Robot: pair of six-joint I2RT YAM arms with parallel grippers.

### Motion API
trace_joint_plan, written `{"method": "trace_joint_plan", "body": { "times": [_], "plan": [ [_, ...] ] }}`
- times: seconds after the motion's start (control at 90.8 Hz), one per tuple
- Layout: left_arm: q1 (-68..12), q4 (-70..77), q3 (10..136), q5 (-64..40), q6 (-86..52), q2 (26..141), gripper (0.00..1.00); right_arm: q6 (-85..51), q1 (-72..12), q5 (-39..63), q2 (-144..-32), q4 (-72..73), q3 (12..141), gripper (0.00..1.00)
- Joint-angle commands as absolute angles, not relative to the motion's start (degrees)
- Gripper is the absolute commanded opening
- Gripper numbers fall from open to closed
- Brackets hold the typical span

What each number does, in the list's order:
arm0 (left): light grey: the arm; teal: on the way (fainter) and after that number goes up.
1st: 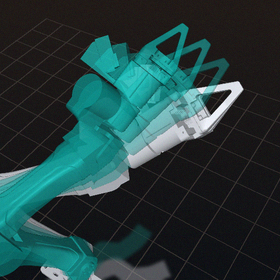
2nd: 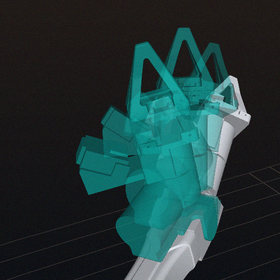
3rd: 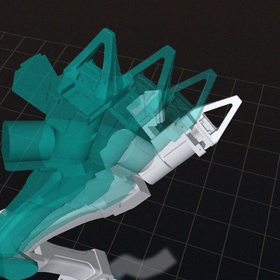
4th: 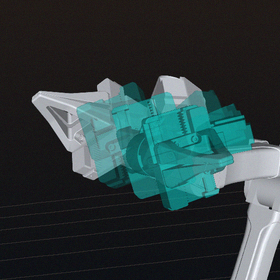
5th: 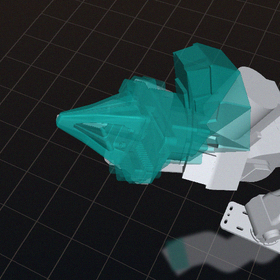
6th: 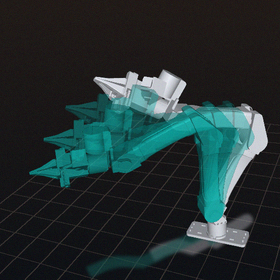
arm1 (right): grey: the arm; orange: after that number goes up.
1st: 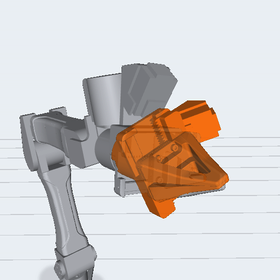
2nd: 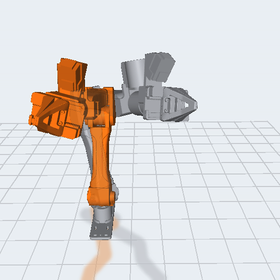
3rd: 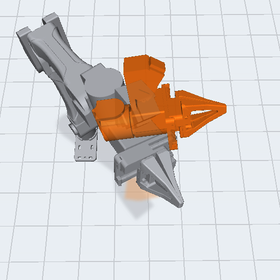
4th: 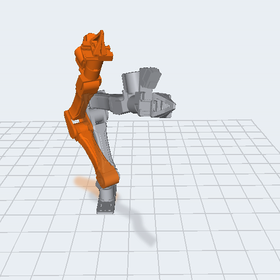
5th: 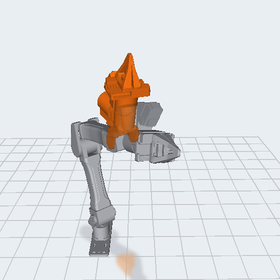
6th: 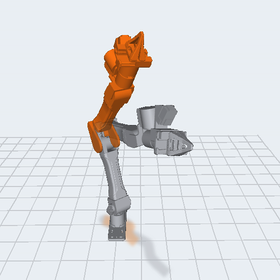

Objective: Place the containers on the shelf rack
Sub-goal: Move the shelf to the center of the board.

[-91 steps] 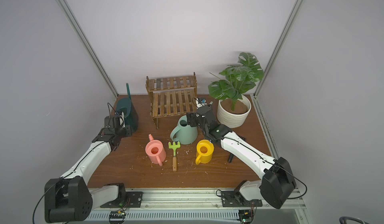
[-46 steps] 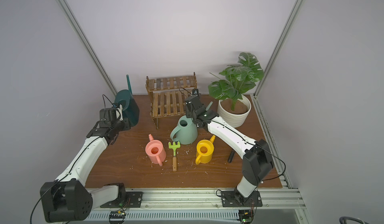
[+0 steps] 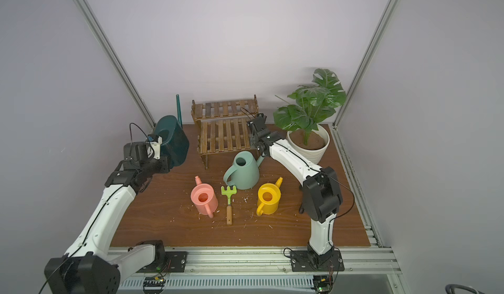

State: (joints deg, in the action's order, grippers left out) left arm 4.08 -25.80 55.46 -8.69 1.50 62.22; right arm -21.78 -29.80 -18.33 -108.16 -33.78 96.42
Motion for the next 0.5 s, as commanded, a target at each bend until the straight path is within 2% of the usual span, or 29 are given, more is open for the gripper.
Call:
{"method": "trace_joint_plan", "body": {
  "times": [0.0,0.198,0.484],
  "plan": [
    [4.82,-23.1,57.33,-10.47,3.54,60.02,0.0,-21.15,-29.88,-16.54,-110.01,-36.44,99.12,0.55],
    [4.86,-25.42,59.89,-9.1,3.39,59.97,0.0,-22.12,-30.03,-14.2,-112.02,-35.95,99.54,0.41],
    [4.81,-28.72,69.38,-8.72,-0.3,62.72,0.0,-22.94,-31.54,-13.36,-114.23,-36.62,101.7,0.27]
  ]
}}
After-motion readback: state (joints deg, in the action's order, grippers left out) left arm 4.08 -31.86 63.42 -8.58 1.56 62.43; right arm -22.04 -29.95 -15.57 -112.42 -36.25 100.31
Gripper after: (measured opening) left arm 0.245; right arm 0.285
